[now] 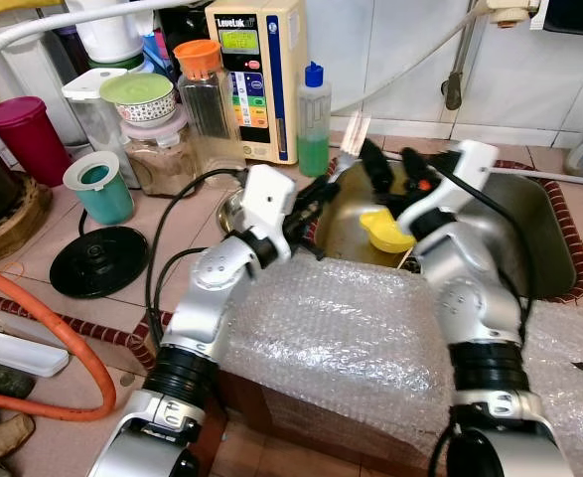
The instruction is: Kitchen organization
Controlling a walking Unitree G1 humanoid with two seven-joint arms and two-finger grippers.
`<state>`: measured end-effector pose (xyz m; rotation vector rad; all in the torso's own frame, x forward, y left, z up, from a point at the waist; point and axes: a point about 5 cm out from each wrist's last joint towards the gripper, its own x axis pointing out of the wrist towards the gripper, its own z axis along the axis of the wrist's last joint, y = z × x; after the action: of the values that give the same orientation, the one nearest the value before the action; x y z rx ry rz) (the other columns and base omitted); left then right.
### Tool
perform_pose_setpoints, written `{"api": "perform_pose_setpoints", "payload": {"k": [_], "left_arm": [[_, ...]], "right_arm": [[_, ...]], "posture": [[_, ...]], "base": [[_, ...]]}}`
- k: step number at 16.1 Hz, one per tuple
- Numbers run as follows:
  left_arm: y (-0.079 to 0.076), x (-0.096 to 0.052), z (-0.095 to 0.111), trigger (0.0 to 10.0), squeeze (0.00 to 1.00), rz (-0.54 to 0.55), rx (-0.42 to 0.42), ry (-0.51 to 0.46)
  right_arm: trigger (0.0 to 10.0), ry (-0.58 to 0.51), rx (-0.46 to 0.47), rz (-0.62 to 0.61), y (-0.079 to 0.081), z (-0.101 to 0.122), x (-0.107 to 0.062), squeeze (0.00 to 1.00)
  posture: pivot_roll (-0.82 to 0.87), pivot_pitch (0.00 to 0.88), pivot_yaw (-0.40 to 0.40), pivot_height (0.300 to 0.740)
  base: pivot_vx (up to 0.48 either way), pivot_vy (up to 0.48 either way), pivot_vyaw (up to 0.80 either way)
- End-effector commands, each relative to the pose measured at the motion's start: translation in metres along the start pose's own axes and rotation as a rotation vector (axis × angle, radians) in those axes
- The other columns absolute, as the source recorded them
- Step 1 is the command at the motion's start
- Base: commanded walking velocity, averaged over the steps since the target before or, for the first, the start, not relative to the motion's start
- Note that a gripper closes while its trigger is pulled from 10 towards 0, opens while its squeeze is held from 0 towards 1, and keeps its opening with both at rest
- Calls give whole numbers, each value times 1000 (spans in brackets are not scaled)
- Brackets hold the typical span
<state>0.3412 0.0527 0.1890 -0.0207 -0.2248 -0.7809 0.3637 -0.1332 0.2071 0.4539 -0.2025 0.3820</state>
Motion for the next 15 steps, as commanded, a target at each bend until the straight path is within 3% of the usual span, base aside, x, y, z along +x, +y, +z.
{"api": "perform_pose_setpoints", "payload": {"k": [1, 4, 7, 10, 12, 15], "left_arm": [[-3, 0, 1, 0, 0, -23, 21, 3], [-5, 3, 3, 0, 0, -9, 28, -5], [3, 1, 4, 0, 0, 38, 29, -2], [15, -1, 7, 0, 0, 95, 38, -5], [21, 0, 9, 0, 0, 109, 40, -5], [20, 3, 9, 0, 0, 86, 37, 3]], "right_arm": [[10000, -1, 24, 20, 7, 1, 8, 0], [10000, 14, 21, 55, 12, -3, 14, 0], [10000, -16, -46, 1, 4, 3, 11, 0], [10000, -16, -125, -28, -7, 6, -5, 0], [10000, -3, -177, -40, -16, 9, -25, 0], [10000, 2, -151, -2, -13, 9, -34, 0]], "posture": [[44, 0, 99, 740], [51, 0, 82, 740], [57, 0, 72, 740], [56, 0, 77, 740], [42, 0, 92, 740], [26, 0, 109, 740]], "base": [[0, 0, 0], [0, 0, 0], [0, 0, 0], [0, 0, 0], [0, 0, 0], [0, 0, 0]]}}
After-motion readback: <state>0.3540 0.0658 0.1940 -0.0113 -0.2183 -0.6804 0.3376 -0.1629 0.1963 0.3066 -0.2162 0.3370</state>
